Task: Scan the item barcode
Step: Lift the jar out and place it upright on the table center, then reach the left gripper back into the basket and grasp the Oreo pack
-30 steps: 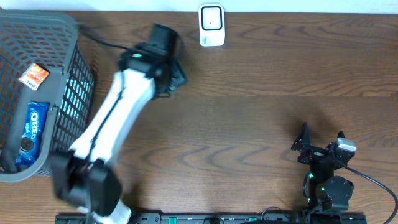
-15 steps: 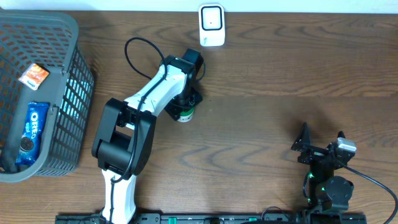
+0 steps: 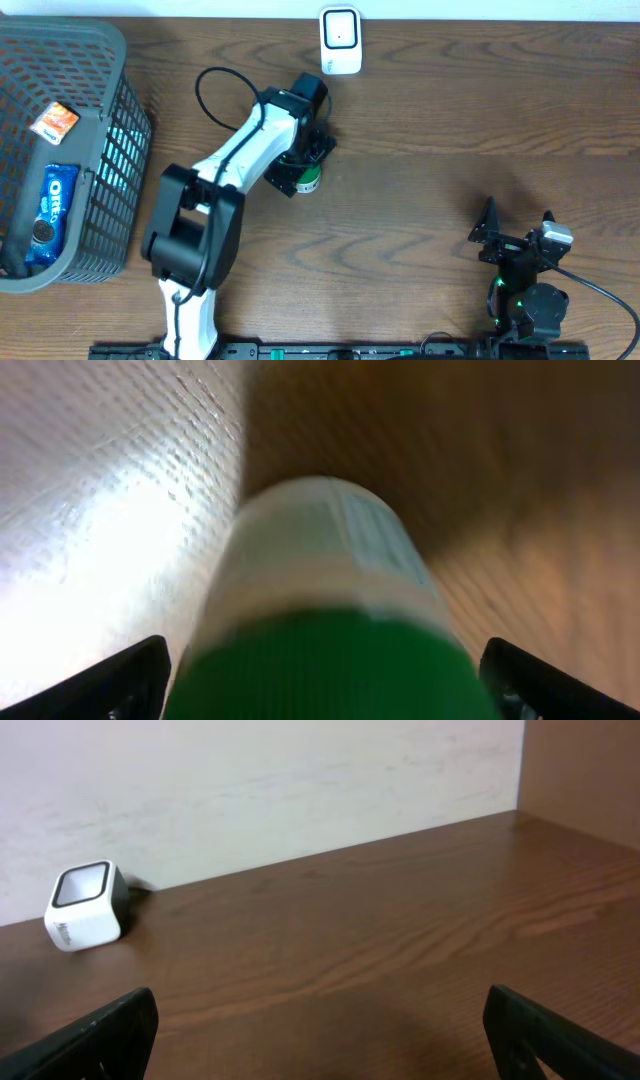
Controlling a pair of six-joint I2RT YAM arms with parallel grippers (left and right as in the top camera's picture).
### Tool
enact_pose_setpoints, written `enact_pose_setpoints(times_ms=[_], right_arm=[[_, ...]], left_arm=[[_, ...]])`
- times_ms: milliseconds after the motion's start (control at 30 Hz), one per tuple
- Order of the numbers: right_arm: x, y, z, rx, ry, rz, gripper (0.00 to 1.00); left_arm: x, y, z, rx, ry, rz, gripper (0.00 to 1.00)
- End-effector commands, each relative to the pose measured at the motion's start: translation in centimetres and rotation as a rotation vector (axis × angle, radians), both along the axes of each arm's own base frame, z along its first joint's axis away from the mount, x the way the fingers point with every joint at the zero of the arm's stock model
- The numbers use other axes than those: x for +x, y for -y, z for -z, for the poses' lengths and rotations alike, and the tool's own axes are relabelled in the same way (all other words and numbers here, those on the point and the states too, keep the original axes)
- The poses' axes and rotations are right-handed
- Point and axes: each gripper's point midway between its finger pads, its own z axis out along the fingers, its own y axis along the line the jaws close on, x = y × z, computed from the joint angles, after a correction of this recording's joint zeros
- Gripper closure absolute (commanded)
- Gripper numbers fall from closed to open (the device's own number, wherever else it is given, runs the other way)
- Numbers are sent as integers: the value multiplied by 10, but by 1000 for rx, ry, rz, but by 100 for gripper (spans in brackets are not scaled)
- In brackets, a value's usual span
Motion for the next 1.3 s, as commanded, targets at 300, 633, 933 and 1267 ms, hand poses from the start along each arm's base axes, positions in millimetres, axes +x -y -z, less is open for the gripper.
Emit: enact_pose_setpoints(times_ms=[300, 633, 933, 1267], right_arm=[[0, -2, 2, -10, -9, -13, 1], [1, -2, 2, -10, -11, -13, 1], [1, -2, 2, -10, -11, -13, 1], [1, -2, 2, -10, -11, -13, 1]], left_arm=[[7, -60, -243, 133, 733, 273, 2], [-43, -231, -328, 375, 906, -120, 2], [-71, -354, -303, 728, 653, -34, 2], [-81, -440, -211, 734, 253, -16, 2]])
